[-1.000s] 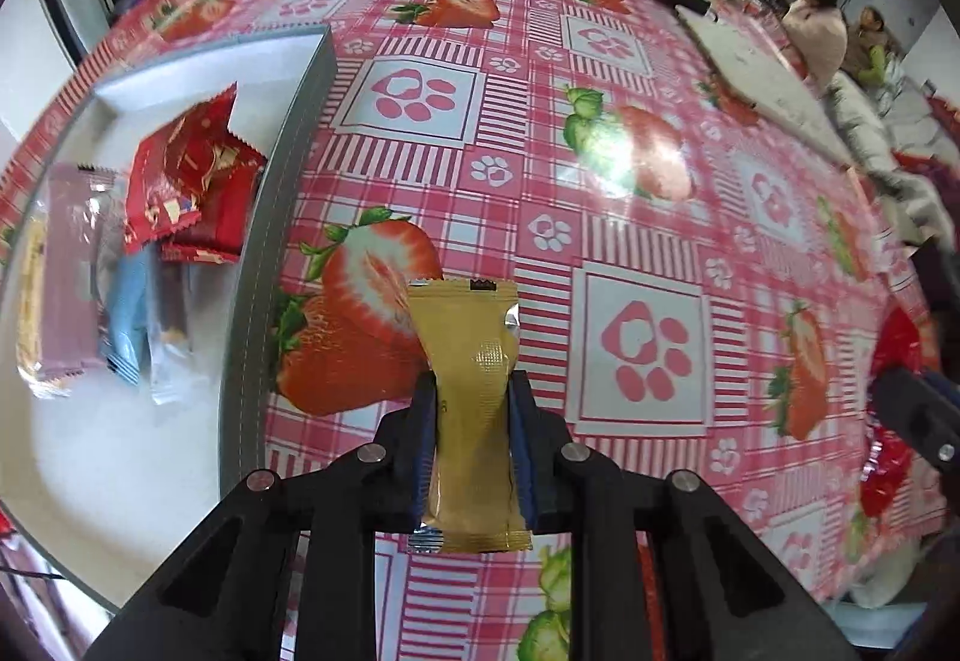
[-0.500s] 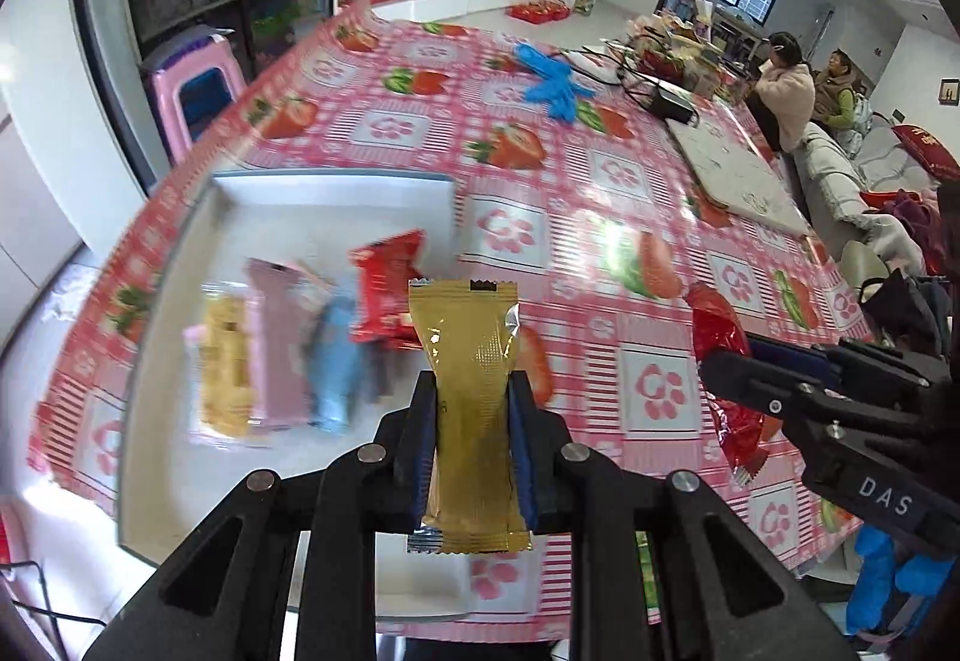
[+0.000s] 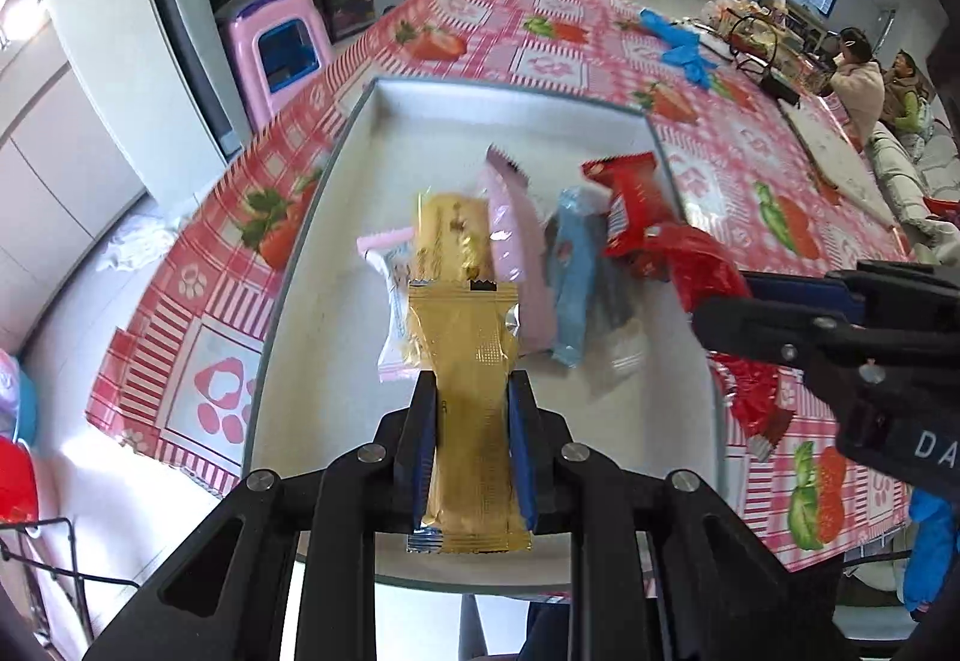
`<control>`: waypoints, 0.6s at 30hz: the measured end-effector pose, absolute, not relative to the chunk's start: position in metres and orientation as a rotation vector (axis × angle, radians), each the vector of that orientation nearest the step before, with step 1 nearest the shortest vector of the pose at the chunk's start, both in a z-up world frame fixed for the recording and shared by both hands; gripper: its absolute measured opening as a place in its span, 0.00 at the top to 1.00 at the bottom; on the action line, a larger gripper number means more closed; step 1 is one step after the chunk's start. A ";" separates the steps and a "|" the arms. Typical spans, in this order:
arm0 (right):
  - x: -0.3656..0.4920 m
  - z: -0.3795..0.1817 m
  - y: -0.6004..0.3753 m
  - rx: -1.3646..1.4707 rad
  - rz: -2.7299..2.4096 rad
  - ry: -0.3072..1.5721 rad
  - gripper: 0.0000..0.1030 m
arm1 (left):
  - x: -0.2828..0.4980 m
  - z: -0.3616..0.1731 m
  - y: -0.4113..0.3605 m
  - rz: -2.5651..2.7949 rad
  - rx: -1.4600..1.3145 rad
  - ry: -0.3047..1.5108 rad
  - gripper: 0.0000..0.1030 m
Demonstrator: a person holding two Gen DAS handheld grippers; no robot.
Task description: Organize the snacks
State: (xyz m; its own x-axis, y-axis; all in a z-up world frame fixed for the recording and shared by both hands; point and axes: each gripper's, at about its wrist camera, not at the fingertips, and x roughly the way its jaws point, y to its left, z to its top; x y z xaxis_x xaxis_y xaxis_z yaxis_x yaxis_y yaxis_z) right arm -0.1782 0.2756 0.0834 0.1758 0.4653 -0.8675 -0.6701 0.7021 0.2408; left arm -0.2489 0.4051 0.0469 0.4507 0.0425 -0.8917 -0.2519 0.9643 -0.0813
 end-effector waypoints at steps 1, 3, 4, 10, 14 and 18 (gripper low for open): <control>-0.177 0.078 0.284 -0.221 0.817 1.152 0.77 | -0.247 0.042 0.407 0.185 -0.217 1.098 0.76; -0.175 0.069 0.298 -0.239 0.822 1.175 0.77 | -0.241 0.035 0.409 0.193 -0.213 1.107 0.76; -0.173 0.065 0.306 -0.258 0.818 1.180 0.77 | -0.237 0.032 0.410 0.199 -0.208 1.114 0.76; -0.154 0.057 0.334 -0.320 0.791 1.200 0.76 | -0.233 0.033 0.413 0.222 -0.179 1.069 0.11; -0.153 0.057 0.339 -0.367 0.790 1.207 0.54 | -0.232 0.030 0.414 0.222 -0.161 1.096 0.07; -0.156 0.062 0.337 -0.391 0.758 1.184 0.23 | -0.236 0.031 0.414 0.253 -0.146 1.084 0.00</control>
